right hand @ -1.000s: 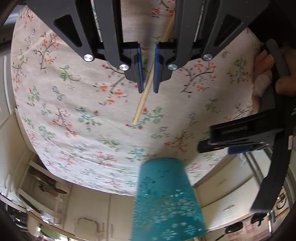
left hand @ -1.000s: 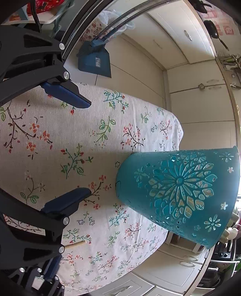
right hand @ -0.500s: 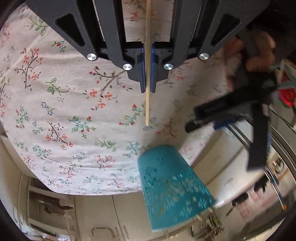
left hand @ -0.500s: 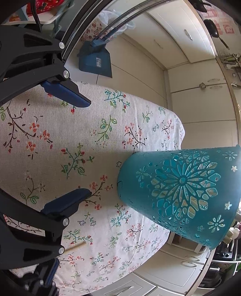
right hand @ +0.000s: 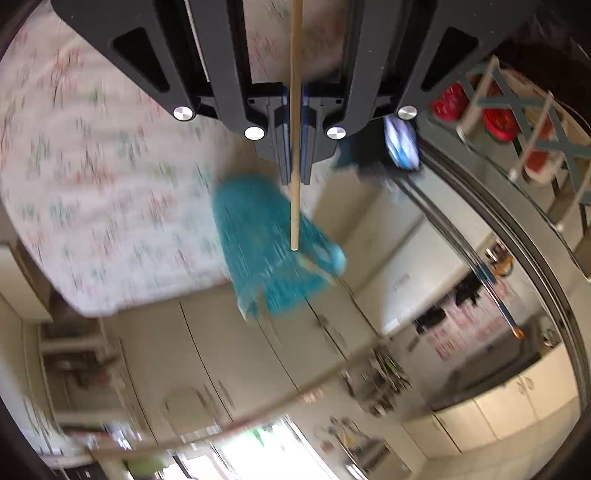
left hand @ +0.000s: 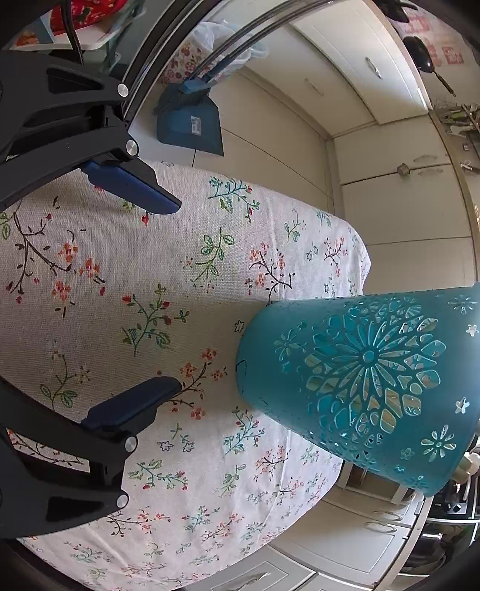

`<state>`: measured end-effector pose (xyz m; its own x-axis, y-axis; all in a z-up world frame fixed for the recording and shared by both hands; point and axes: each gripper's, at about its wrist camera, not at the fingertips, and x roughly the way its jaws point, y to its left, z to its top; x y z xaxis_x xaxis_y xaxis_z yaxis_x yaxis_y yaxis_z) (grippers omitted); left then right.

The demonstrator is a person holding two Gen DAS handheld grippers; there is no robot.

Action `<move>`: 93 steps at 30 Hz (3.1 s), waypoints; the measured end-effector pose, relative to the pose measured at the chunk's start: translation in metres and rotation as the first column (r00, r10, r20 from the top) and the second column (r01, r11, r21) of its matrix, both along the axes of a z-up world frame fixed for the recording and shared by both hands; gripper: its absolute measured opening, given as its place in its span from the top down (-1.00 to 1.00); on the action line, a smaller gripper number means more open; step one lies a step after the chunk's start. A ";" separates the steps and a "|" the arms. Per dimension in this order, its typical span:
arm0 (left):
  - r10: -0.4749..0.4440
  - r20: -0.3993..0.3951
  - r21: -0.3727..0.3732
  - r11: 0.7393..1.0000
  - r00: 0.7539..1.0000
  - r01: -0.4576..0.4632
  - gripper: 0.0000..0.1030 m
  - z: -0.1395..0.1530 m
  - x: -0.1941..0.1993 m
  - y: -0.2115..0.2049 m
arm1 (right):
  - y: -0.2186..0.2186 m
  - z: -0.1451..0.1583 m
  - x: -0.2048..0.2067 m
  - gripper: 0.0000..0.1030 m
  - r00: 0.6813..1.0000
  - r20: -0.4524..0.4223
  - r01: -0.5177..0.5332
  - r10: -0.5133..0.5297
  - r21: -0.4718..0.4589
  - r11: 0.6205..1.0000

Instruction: Organize utensils

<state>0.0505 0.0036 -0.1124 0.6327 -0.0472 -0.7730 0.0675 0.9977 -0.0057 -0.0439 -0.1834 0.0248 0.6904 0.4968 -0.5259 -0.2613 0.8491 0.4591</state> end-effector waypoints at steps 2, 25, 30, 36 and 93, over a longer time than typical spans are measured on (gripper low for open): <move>0.000 -0.001 0.001 1.000 1.000 0.000 -0.67 0.000 0.000 -0.001 | 0.005 0.020 0.014 0.89 0.998 0.060 0.008 -0.009 0.019 1.000; -0.025 -0.015 -0.030 0.999 1.000 0.025 -0.71 -0.001 0.004 0.000 | 0.053 0.031 0.177 0.89 0.963 0.159 0.227 -0.216 -0.053 0.973; -0.022 -0.020 -0.032 0.999 1.000 0.021 -0.71 -0.002 0.005 0.000 | 0.061 0.020 0.167 0.88 0.972 0.148 0.197 -0.180 -0.112 0.974; -0.018 -0.022 -0.028 0.999 1.000 0.017 -0.72 -0.003 0.006 0.000 | 0.064 0.008 0.144 0.88 0.985 0.127 0.136 -0.113 -0.186 0.973; -0.013 0.398 0.002 1.000 0.917 0.014 -0.85 0.231 -0.279 0.019 | 0.038 0.112 -0.247 -0.81 0.907 0.326 0.331 -0.268 -0.156 0.931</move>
<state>-0.2283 0.0230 0.1189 0.8872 -0.0585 -0.4576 0.0778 0.9967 0.0236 -0.2914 -0.1456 0.1365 0.9279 0.1461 -0.3429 -0.0758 0.9747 0.2102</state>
